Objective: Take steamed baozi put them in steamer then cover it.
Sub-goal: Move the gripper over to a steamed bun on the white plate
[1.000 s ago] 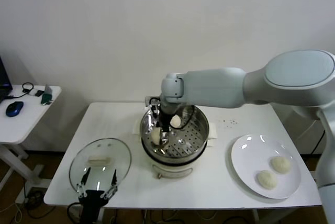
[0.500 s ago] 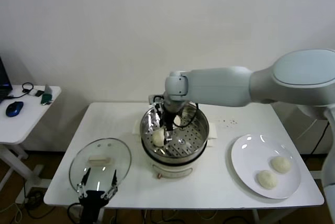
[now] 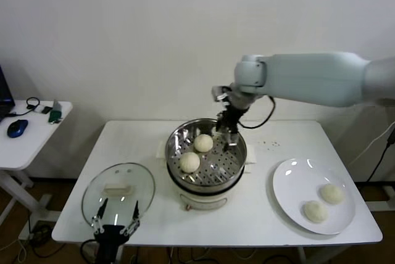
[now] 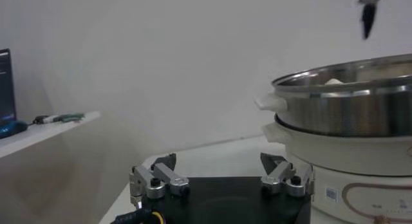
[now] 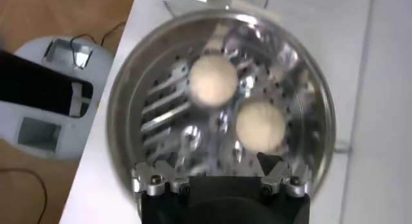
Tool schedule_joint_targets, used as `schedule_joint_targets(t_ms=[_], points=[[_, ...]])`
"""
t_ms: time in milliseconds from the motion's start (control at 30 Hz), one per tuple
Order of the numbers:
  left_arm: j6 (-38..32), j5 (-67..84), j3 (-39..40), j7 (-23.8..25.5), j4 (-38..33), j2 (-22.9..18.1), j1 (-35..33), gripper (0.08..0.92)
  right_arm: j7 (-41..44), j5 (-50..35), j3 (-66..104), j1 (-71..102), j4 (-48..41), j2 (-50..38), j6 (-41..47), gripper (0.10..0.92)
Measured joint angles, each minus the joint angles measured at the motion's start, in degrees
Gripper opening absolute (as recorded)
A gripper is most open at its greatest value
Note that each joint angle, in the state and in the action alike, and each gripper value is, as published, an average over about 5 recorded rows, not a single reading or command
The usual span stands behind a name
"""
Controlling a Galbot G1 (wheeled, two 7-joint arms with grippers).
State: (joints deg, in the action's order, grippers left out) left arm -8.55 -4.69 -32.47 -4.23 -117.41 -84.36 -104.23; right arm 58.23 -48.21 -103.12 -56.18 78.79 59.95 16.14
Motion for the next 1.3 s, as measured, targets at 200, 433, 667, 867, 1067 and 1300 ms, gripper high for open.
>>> schedule_joint_targets(t_ms=[200,433,667,867,1067,1300], points=[[0.2,-0.3,0.0,0.0,0.0,-0.3,0.0,0.823,1.5,7.4,-1.3,-0.8,4.8,-10.1,-1.1,0.823],[0.4,-0.9,-0.1,-0.2,-0.2,-0.6,-0.4,0.823,2.3,16.6,-0.4,3.6,6.6,-20.8,-2.1,0.823],[0.8,-1.6,0.0,-0.6,0.0,-1.3,-0.4,0.823,2.5,23.8,3.7,11.4,5.7,-28.5,-2.5,0.823],[1.2,-1.8,0.0,-1.0,0.2,-1.5,-0.3,0.823,2.3,28.9,8.6,19.4,4.8,-32.6,-2.7,0.823],[1.4,-2.1,-0.1,-1.1,0.4,-1.5,-0.3,0.823,1.6,32.6,13.5,26.7,3.6,-34.2,-2.9,0.823],[1.4,-2.5,-0.1,-1.2,0.8,-1.7,-0.6,0.823,0.9,35.4,18.3,33.8,1.6,-34.4,-3.0,0.823]])
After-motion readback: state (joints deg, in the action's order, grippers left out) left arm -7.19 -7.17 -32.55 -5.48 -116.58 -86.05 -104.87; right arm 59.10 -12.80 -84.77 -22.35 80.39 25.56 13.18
